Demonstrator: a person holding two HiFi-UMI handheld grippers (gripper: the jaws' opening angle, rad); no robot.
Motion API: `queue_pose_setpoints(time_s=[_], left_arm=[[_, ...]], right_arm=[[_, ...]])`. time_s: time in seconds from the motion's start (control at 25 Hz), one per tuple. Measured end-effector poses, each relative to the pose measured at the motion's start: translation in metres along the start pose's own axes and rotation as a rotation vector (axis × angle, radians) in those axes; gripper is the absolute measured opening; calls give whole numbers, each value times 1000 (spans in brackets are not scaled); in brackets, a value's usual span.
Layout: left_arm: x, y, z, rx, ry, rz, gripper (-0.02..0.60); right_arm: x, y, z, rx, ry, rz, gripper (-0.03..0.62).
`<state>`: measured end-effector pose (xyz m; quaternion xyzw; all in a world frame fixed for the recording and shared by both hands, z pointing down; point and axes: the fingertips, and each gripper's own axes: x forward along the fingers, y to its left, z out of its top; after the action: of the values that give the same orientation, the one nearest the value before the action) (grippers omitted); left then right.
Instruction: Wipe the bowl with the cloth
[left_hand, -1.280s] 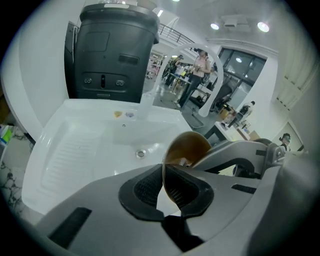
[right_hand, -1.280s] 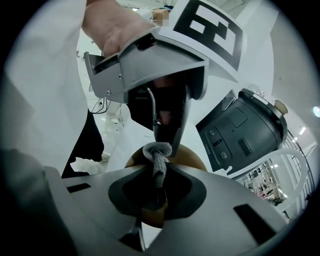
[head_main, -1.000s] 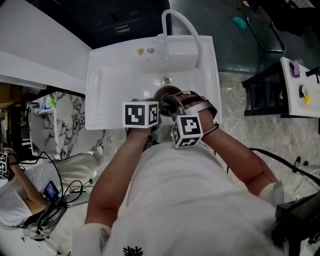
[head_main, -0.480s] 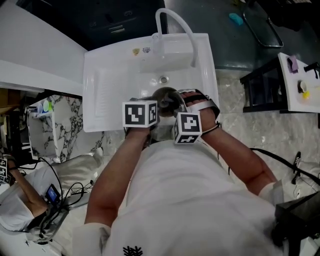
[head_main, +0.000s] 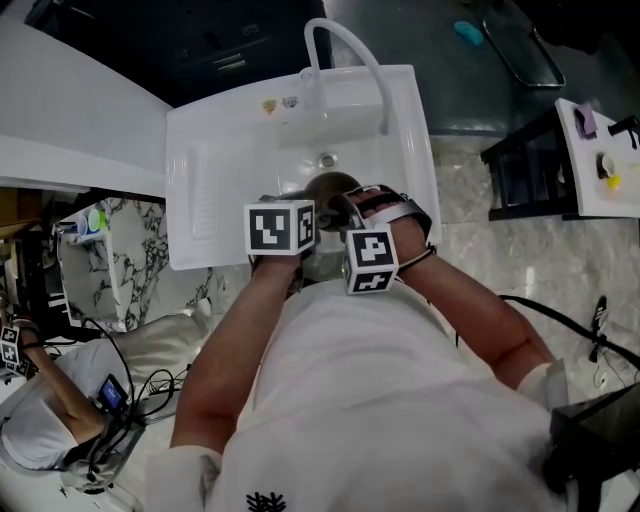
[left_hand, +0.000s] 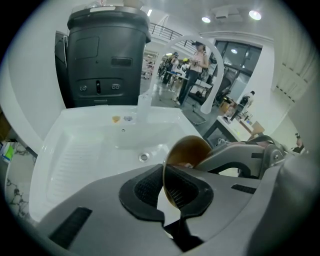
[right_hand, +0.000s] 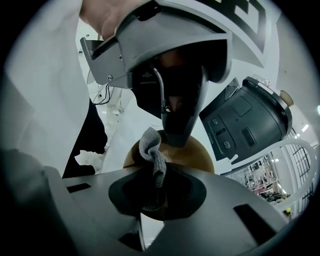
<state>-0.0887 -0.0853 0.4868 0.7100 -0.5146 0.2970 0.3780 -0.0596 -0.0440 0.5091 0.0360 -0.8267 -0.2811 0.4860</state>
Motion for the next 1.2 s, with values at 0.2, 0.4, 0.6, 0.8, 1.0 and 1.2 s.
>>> queue_pose_setpoints(time_s=[0.2,0.4,0.6,0.8,1.0,1.2], left_arm=[[2,0,-1,0,18,-17,20],[6,1,-6,3,43,-36,17],[9,0,-11,17,54,-42,17],[8,7,-8,2,29,-23,17],[6,11,-2,-9,-4,-3,18],[8,10,4,-21,-33,-3,18]], right_arm=[[-2,-16,12,3,-44,-46,43],[-6,-37,19,-28,-69,-132,43],[-10,-53,14,-7,-50,-198,43],[-9,-53,-4,34,11,-180,43],[-10,-39,-14,93,17,-106,43],[-8,-22,-14,175,-19,-29,43]])
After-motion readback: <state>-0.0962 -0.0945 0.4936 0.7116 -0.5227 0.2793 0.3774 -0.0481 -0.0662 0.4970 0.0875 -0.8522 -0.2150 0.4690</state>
